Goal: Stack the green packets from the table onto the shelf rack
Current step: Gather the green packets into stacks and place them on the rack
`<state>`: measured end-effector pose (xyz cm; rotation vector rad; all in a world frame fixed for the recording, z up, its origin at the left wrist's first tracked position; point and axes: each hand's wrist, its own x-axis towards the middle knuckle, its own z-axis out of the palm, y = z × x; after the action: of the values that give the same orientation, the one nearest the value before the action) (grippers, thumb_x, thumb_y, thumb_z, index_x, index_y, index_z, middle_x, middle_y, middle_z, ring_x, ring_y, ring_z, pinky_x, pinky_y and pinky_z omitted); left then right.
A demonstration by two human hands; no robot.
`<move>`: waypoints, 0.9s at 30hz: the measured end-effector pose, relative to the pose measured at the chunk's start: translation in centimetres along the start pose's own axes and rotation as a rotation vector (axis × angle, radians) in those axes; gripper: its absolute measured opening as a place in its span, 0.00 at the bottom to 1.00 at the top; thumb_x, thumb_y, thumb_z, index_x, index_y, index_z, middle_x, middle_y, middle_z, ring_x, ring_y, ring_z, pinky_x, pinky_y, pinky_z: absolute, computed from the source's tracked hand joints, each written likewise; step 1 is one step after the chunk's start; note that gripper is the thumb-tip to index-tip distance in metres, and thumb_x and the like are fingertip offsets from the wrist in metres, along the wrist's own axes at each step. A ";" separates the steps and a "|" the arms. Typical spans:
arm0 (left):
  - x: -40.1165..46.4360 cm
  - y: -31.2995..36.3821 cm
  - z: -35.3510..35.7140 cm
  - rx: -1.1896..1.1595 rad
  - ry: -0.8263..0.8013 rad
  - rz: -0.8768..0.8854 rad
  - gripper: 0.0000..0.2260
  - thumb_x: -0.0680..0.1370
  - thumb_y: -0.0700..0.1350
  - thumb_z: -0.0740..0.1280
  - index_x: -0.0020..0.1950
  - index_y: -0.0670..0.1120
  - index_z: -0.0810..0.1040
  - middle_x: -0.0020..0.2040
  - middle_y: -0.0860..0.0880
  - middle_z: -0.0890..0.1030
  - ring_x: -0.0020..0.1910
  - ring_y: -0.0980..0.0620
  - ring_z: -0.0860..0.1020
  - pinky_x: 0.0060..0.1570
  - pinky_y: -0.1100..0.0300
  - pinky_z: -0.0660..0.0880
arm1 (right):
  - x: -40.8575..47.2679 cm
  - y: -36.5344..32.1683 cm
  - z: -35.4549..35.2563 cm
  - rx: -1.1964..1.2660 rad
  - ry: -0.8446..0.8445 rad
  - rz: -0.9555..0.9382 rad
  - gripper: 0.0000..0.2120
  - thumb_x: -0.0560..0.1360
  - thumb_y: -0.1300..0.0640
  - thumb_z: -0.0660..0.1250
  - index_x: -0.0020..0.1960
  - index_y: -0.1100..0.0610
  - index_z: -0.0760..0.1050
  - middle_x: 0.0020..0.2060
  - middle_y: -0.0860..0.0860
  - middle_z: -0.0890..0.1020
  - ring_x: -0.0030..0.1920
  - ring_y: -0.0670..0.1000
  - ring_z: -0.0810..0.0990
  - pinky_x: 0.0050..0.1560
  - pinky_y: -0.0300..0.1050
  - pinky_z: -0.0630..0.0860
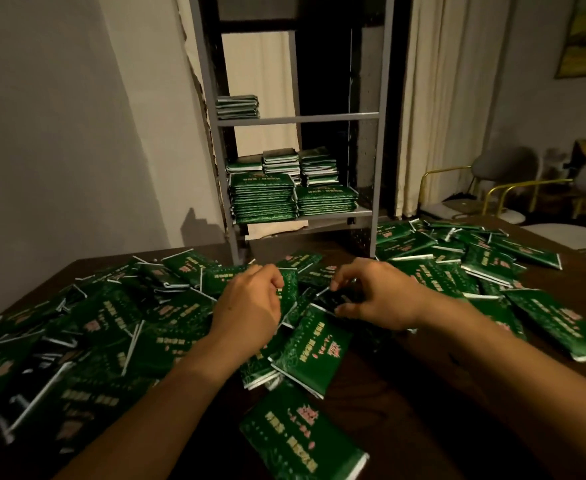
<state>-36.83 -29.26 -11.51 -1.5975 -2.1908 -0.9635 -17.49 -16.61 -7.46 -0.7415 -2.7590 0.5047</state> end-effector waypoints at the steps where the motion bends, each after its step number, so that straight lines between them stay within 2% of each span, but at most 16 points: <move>1: -0.3 -0.3 0.7 -0.021 -0.010 -0.029 0.09 0.78 0.36 0.63 0.48 0.50 0.78 0.40 0.56 0.73 0.37 0.56 0.71 0.37 0.58 0.67 | -0.1 0.2 0.8 -0.021 -0.026 0.010 0.23 0.72 0.45 0.75 0.64 0.46 0.75 0.60 0.48 0.74 0.62 0.50 0.73 0.65 0.50 0.73; 3: -0.5 -0.3 1.3 -0.067 -0.032 -0.030 0.07 0.78 0.39 0.66 0.47 0.50 0.79 0.42 0.56 0.75 0.41 0.55 0.74 0.40 0.57 0.73 | 0.1 0.4 1.5 -0.090 -0.118 0.045 0.39 0.68 0.37 0.76 0.74 0.44 0.65 0.69 0.48 0.68 0.71 0.53 0.64 0.73 0.56 0.65; 4: -0.6 -0.2 1.4 -0.074 -0.059 -0.012 0.04 0.78 0.41 0.68 0.47 0.51 0.80 0.43 0.56 0.76 0.44 0.54 0.74 0.44 0.56 0.73 | 0.4 0.5 1.7 -0.128 -0.176 0.073 0.45 0.67 0.35 0.75 0.77 0.43 0.58 0.74 0.48 0.64 0.75 0.54 0.58 0.76 0.59 0.60; 5: -0.7 0.2 1.7 -0.067 -0.097 0.011 0.02 0.78 0.45 0.69 0.48 0.52 0.80 0.44 0.56 0.76 0.47 0.54 0.74 0.46 0.57 0.72 | 0.8 0.9 1.7 -0.144 -0.222 0.091 0.46 0.69 0.34 0.73 0.79 0.42 0.53 0.78 0.48 0.59 0.78 0.55 0.54 0.77 0.61 0.56; 7: -1.1 1.0 1.9 -0.015 -0.176 0.038 0.05 0.78 0.54 0.68 0.50 0.54 0.81 0.46 0.58 0.75 0.51 0.54 0.71 0.49 0.57 0.67 | 1.6 1.8 1.3 -0.063 -0.226 0.106 0.37 0.77 0.40 0.67 0.80 0.41 0.52 0.80 0.48 0.55 0.79 0.55 0.52 0.78 0.62 0.54; 9: -1.3 1.3 2.1 0.038 -0.209 0.047 0.12 0.77 0.62 0.66 0.53 0.56 0.80 0.46 0.59 0.73 0.51 0.55 0.69 0.50 0.57 0.65 | 2.2 2.5 1.2 -0.053 -0.173 0.063 0.29 0.81 0.48 0.62 0.79 0.38 0.55 0.79 0.46 0.56 0.79 0.55 0.54 0.77 0.63 0.54; 12: -1.5 1.3 2.9 0.088 -0.245 0.048 0.18 0.75 0.65 0.66 0.59 0.57 0.79 0.47 0.60 0.71 0.52 0.56 0.67 0.54 0.58 0.66 | 2.5 3.1 2.3 -0.145 -0.155 0.006 0.28 0.81 0.51 0.63 0.77 0.37 0.59 0.74 0.45 0.64 0.75 0.53 0.60 0.76 0.61 0.56; 16: -1.6 1.3 3.7 0.043 -0.169 0.053 0.13 0.78 0.59 0.68 0.58 0.54 0.79 0.46 0.59 0.73 0.52 0.55 0.67 0.56 0.58 0.66 | 1.9 2.8 2.4 -0.030 -0.107 -0.061 0.28 0.78 0.52 0.70 0.74 0.40 0.66 0.62 0.44 0.72 0.66 0.48 0.69 0.71 0.49 0.67; 18: -1.7 1.3 3.9 0.008 -0.158 0.062 0.08 0.78 0.53 0.68 0.55 0.52 0.79 0.45 0.59 0.73 0.52 0.54 0.68 0.55 0.57 0.67 | 1.7 2.6 2.5 0.018 -0.127 -0.063 0.24 0.77 0.53 0.71 0.71 0.43 0.71 0.58 0.43 0.77 0.59 0.44 0.76 0.65 0.44 0.74; 20: -1.7 1.3 3.8 -0.028 -0.153 0.073 0.03 0.79 0.47 0.68 0.52 0.51 0.77 0.43 0.59 0.73 0.51 0.52 0.70 0.51 0.57 0.67 | 1.7 2.3 2.9 0.048 -0.145 -0.067 0.18 0.77 0.52 0.71 0.66 0.47 0.76 0.55 0.43 0.81 0.52 0.41 0.80 0.60 0.43 0.77; 24: -1.6 1.3 3.8 -0.133 -0.132 0.021 0.05 0.80 0.40 0.65 0.49 0.50 0.74 0.40 0.56 0.75 0.45 0.52 0.73 0.44 0.53 0.73 | 2.0 2.1 3.7 0.066 -0.105 -0.098 0.13 0.78 0.46 0.70 0.59 0.50 0.79 0.51 0.47 0.82 0.52 0.47 0.80 0.58 0.50 0.77; 25: -1.4 1.2 3.7 -0.202 -0.113 -0.024 0.05 0.81 0.39 0.64 0.49 0.50 0.75 0.39 0.55 0.75 0.42 0.54 0.74 0.42 0.54 0.74 | 2.0 2.0 3.8 0.062 -0.079 -0.108 0.12 0.77 0.45 0.69 0.57 0.50 0.79 0.51 0.48 0.80 0.53 0.49 0.78 0.58 0.49 0.76; 27: -1.2 1.1 3.4 -0.351 -0.079 -0.127 0.06 0.81 0.39 0.64 0.49 0.50 0.75 0.40 0.53 0.77 0.38 0.60 0.76 0.38 0.65 0.73 | 2.2 2.0 4.1 0.097 -0.009 -0.115 0.09 0.76 0.44 0.70 0.53 0.46 0.77 0.50 0.48 0.75 0.54 0.49 0.73 0.58 0.49 0.73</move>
<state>-34.78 -27.82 -14.30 -1.6789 -2.2972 -1.4110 -19.76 -14.95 -11.70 -0.5556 -2.7435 0.6141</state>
